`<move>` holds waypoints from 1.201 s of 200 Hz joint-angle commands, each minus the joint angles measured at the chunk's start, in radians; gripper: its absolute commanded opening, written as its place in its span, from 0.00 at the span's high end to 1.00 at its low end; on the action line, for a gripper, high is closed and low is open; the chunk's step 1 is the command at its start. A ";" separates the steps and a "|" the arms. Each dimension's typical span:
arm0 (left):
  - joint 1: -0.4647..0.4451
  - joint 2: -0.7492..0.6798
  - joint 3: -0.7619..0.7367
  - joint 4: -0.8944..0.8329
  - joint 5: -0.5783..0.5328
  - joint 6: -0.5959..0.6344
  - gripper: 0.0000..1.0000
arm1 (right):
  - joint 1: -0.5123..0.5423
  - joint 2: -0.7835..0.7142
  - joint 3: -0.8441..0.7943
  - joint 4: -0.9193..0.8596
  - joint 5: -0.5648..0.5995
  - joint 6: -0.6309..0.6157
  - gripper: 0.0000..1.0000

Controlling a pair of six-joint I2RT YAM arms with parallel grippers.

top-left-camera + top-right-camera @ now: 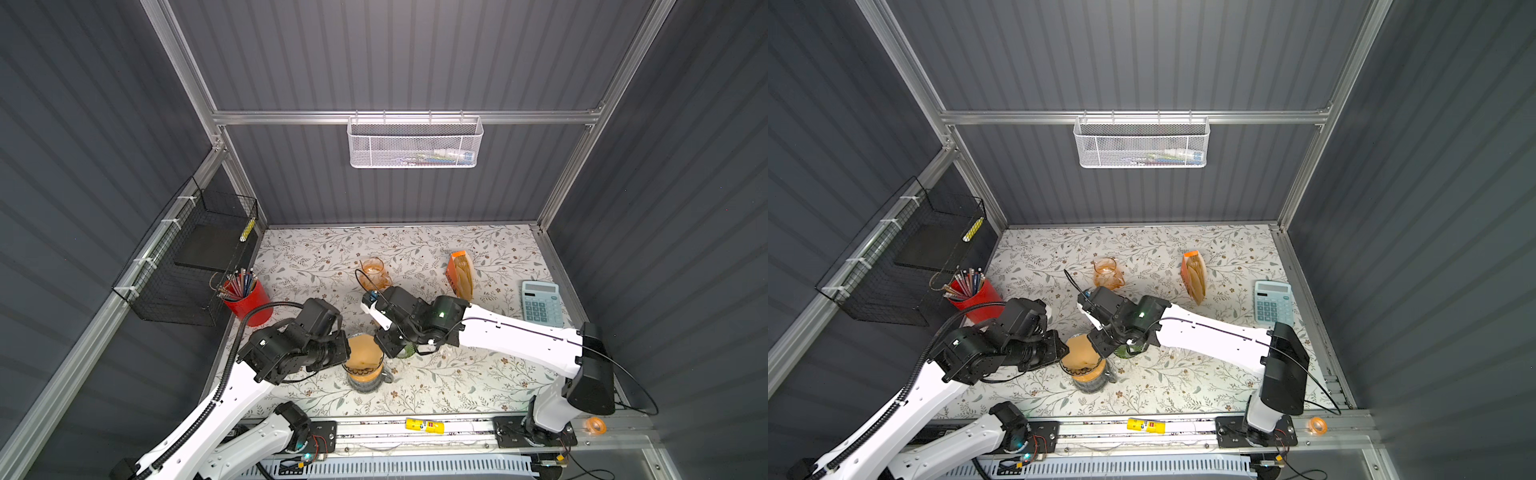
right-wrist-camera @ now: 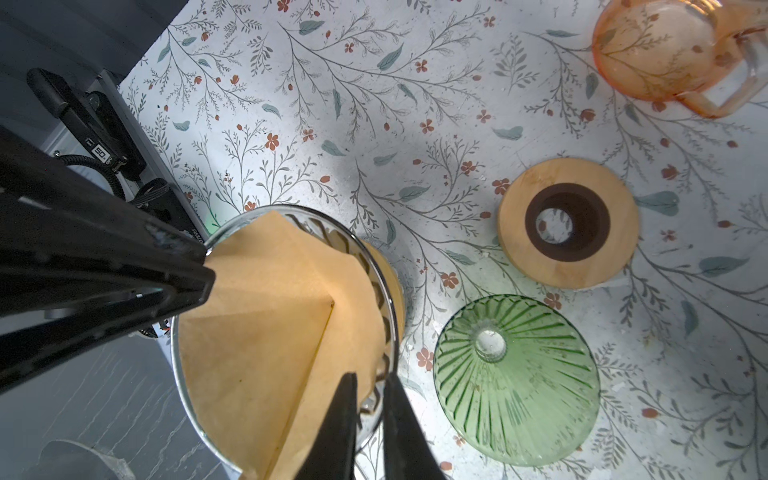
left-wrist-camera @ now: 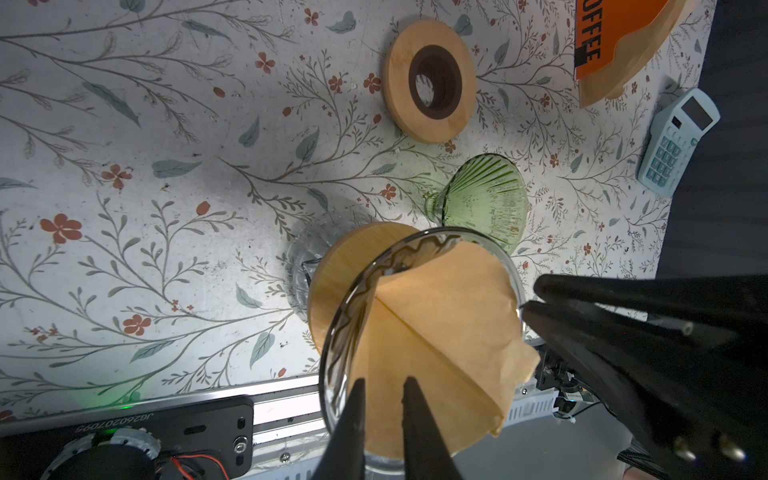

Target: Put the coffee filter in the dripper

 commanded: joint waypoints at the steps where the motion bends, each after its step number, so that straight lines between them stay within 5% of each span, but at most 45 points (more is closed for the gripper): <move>1: -0.004 0.004 0.033 -0.013 -0.015 0.003 0.81 | -0.003 -0.028 0.023 -0.015 0.014 0.009 0.83; 68: -0.004 0.045 0.129 0.009 -0.076 0.024 0.80 | -0.042 -0.095 0.005 0.003 0.014 0.012 0.83; 151: -0.001 0.179 0.184 0.299 -0.235 0.091 0.70 | -0.277 -0.176 -0.087 0.064 -0.064 -0.012 0.83; 240: 0.193 0.473 0.315 0.501 0.007 0.106 0.67 | -0.435 -0.115 -0.172 0.247 -0.156 -0.135 0.75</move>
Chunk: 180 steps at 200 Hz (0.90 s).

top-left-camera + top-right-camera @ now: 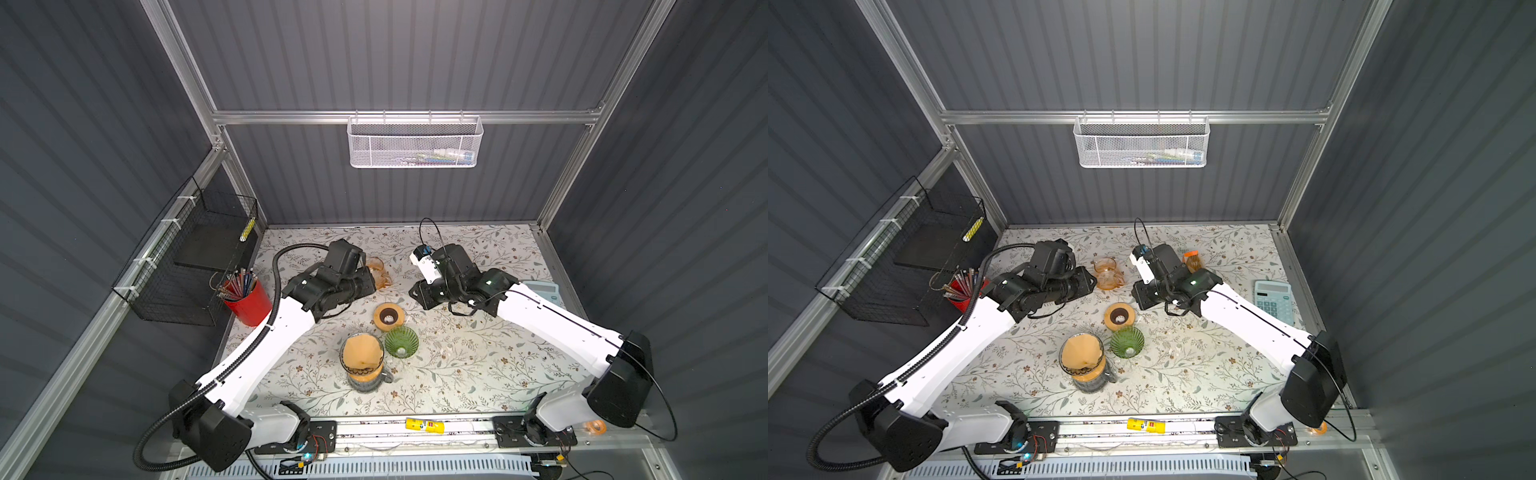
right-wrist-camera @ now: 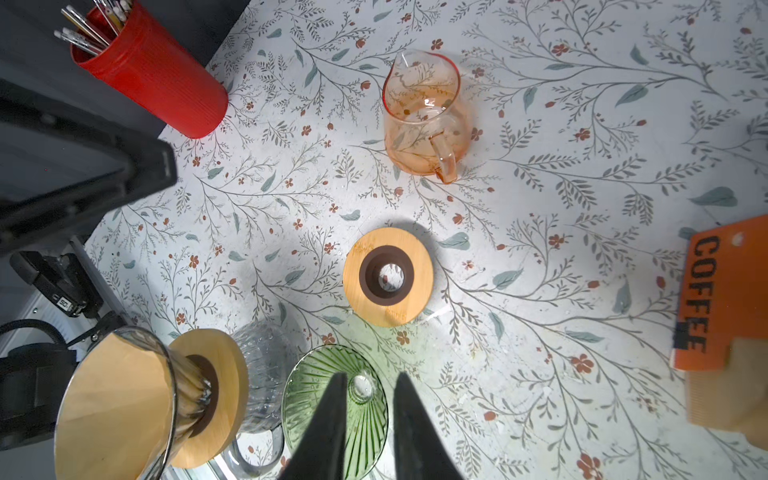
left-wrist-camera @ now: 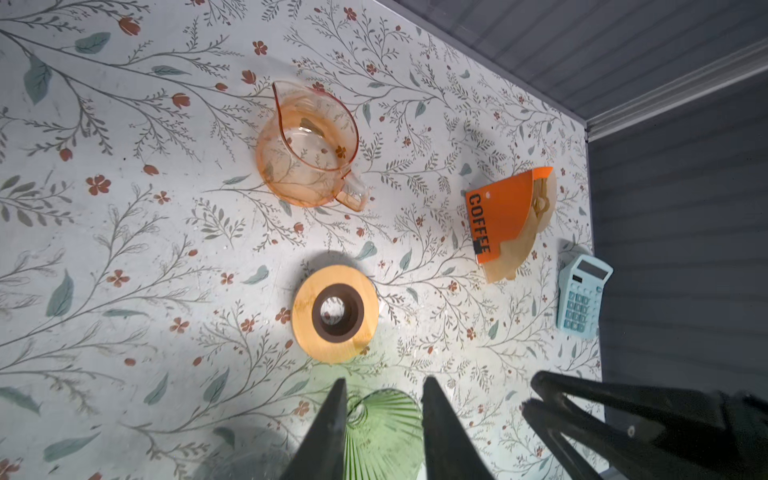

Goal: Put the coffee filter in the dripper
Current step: 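Release the filter and lift both grippers away from the glass dripper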

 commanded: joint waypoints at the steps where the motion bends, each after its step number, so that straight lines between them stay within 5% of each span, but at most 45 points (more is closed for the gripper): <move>1: 0.046 0.021 0.029 0.075 0.083 0.002 0.67 | -0.029 0.041 -0.021 0.085 -0.046 -0.053 0.75; 72: 0.225 0.055 -0.028 0.191 0.295 -0.053 0.63 | -0.055 0.296 0.099 0.161 -0.079 -0.123 0.66; 180: 0.324 0.065 -0.043 0.177 0.352 -0.024 0.62 | -0.057 0.560 0.244 0.275 -0.048 -0.187 0.61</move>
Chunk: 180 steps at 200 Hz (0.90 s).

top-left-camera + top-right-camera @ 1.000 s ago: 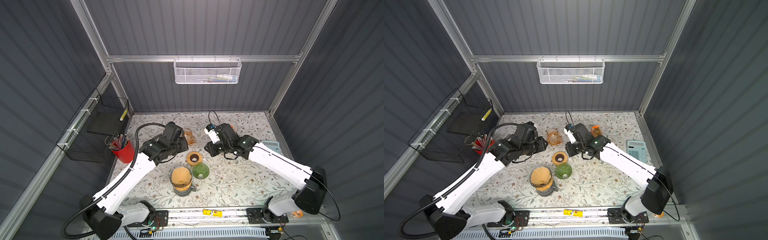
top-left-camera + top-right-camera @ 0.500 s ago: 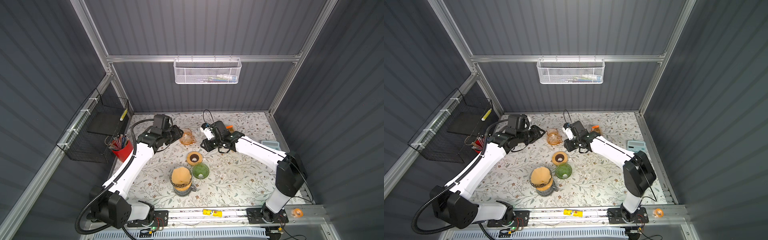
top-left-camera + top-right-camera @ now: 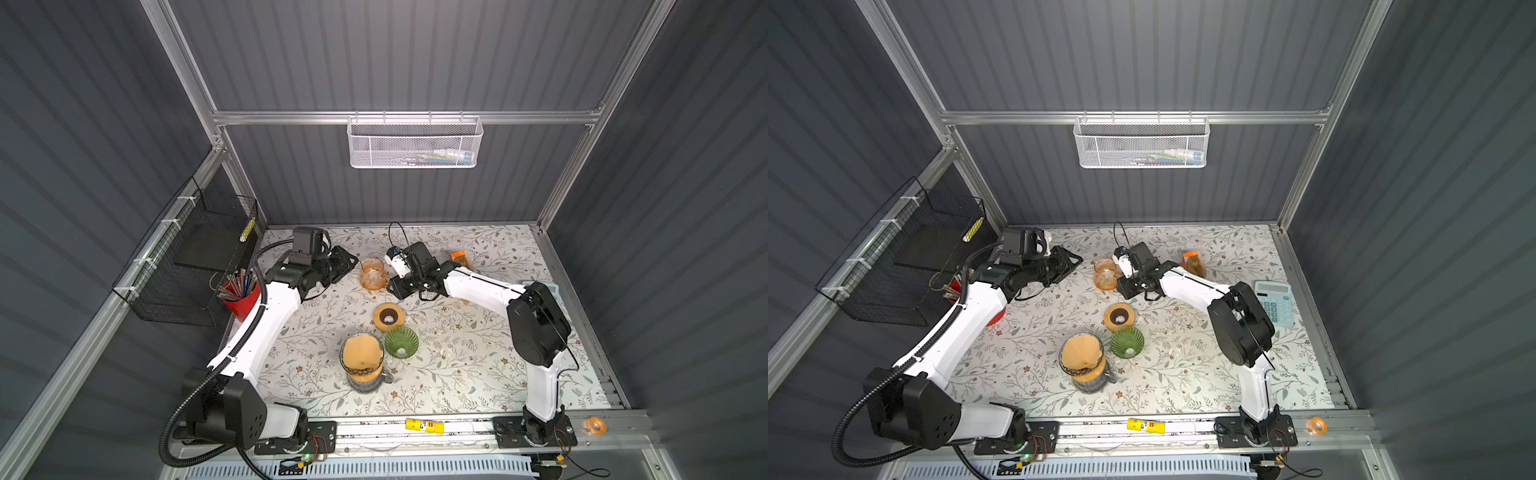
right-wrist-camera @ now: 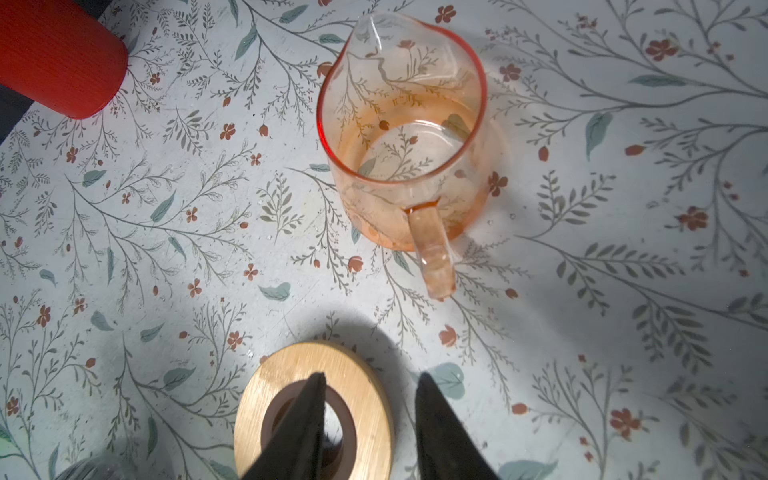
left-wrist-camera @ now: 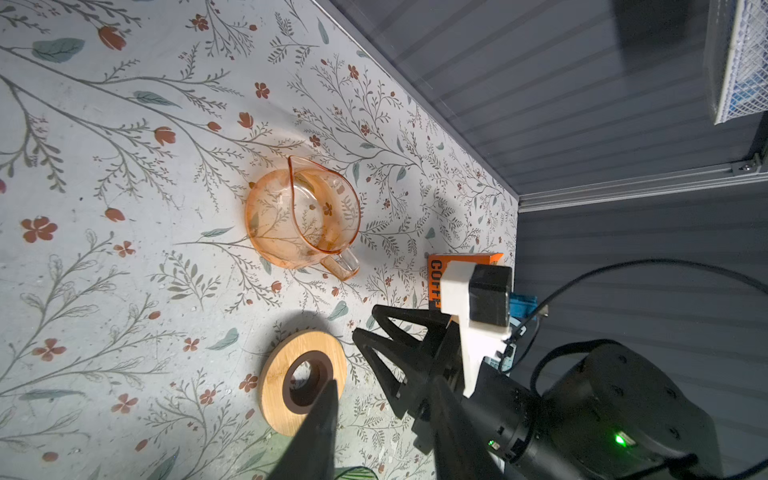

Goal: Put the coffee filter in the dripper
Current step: 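Release the filter and lift both grippers away from the glass dripper, then lower the right gripper onto the pink glass pitcher handle and grasp it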

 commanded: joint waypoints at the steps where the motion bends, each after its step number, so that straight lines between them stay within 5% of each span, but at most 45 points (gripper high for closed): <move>1: 0.013 -0.004 -0.015 -0.006 0.028 0.016 0.62 | -0.005 0.040 0.048 0.027 0.013 -0.028 0.61; 180: 0.045 0.032 -0.013 -0.003 0.074 0.014 0.62 | -0.011 0.190 0.224 -0.045 0.091 -0.117 0.62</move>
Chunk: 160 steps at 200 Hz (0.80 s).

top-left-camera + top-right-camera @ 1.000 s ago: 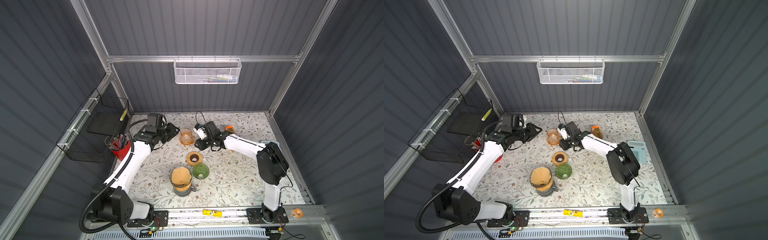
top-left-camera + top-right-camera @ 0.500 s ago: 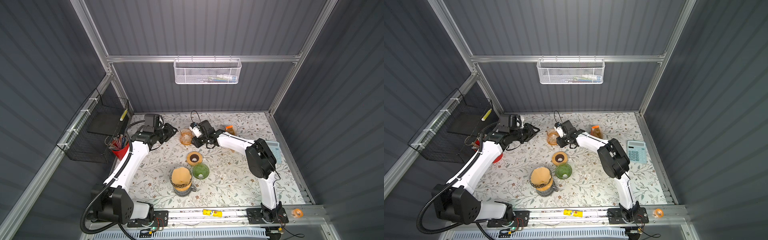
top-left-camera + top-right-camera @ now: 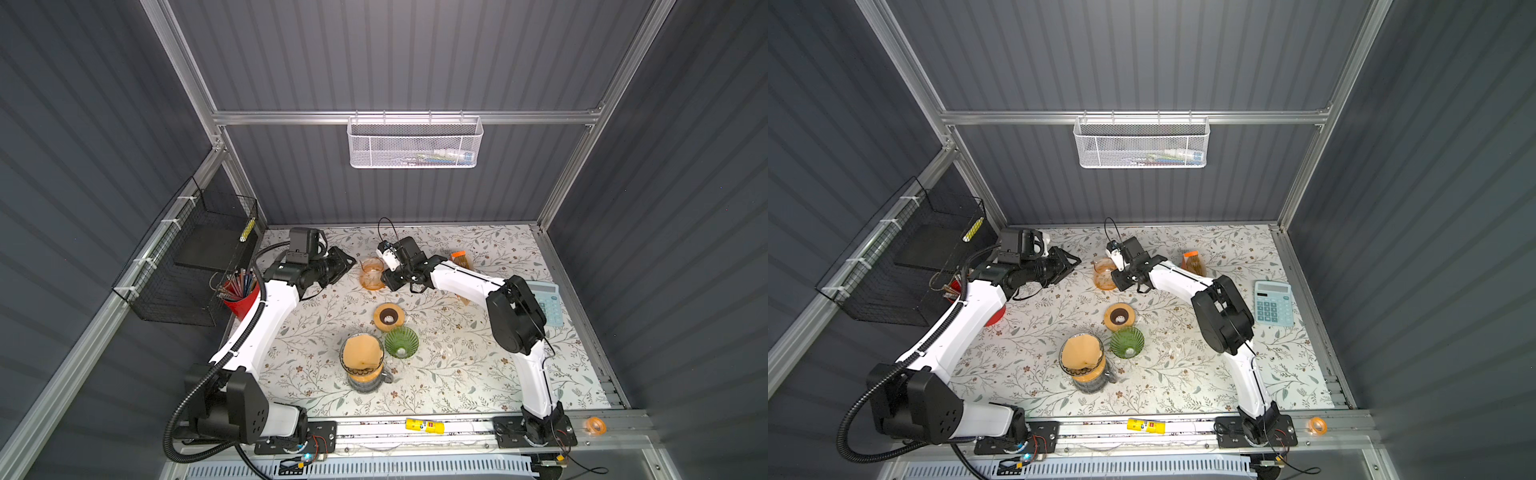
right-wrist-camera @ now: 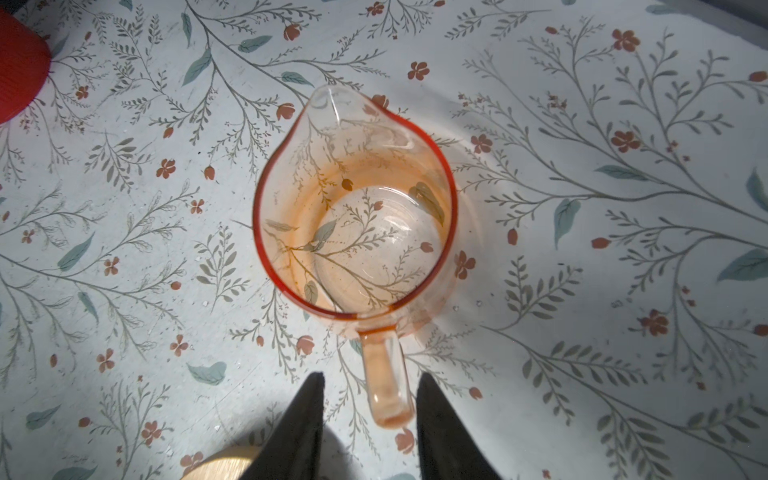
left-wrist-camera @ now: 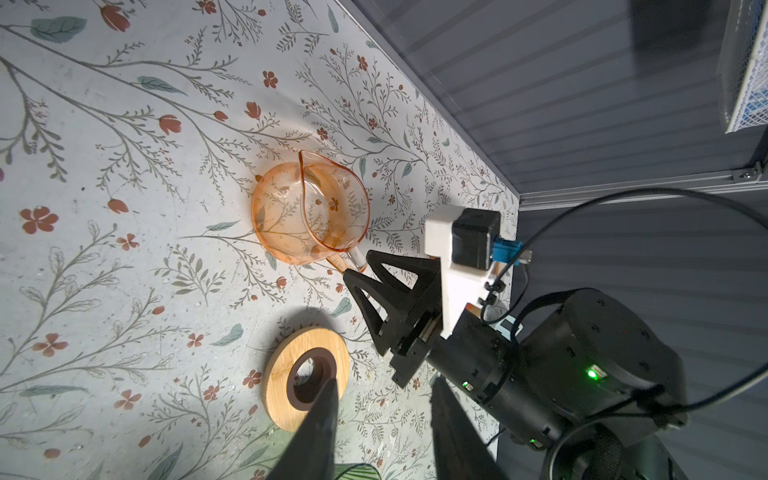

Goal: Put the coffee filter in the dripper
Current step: 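Lower the right gripper onto the pink glass pitcher handle and grasp it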

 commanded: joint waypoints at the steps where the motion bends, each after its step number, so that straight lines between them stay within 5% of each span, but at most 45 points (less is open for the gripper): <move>1: 0.011 0.011 -0.006 -0.003 0.024 0.014 0.62 | -0.008 0.018 0.029 -0.034 0.012 -0.025 0.62; 160: 0.016 0.022 -0.004 -0.005 0.031 0.007 0.62 | -0.013 0.067 0.089 -0.056 0.009 -0.051 0.71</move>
